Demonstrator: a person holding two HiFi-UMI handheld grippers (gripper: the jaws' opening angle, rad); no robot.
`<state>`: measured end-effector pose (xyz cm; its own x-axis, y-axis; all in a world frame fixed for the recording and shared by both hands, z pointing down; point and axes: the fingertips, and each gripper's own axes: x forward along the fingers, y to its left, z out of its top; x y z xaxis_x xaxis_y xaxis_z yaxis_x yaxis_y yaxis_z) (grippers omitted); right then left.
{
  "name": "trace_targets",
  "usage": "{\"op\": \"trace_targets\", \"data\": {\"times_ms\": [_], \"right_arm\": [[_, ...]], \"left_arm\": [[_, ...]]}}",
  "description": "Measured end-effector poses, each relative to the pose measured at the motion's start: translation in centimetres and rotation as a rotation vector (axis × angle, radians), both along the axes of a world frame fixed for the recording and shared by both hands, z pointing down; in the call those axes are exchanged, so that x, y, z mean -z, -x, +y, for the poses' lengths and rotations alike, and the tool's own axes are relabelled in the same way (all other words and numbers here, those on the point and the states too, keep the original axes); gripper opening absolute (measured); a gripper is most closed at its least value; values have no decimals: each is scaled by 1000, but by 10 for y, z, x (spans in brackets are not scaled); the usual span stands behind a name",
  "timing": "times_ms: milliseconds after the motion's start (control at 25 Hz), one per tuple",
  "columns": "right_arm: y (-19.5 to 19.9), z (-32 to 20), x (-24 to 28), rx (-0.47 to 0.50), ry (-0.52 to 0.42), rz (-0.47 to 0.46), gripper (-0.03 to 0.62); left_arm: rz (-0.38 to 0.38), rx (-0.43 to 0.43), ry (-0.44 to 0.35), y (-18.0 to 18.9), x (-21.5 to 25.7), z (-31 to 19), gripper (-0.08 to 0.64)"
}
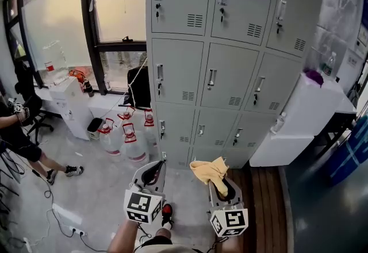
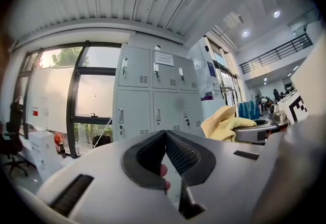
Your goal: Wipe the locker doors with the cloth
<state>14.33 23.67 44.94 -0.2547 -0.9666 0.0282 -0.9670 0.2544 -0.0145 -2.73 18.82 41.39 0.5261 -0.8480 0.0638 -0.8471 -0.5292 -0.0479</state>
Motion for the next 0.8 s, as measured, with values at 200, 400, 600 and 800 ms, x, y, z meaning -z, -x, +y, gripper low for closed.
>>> {"op": "trace_targets", "data": {"times_ms": [200,400,600,800], "right_arm": [[26,-85,7,54,3,-3,135],[55,-173,22,106,-12,-4,135],[82,-253,37,149,-44,3,135],[106,-321,56,181,-89,5,135]], "left_arm": [[4,44,8,25,5,-74,23],[10,80,7,50,13,-151,23],[12,107,-7,74,22,-224,23],[15,125,-23,93,29,-287,23]]}}
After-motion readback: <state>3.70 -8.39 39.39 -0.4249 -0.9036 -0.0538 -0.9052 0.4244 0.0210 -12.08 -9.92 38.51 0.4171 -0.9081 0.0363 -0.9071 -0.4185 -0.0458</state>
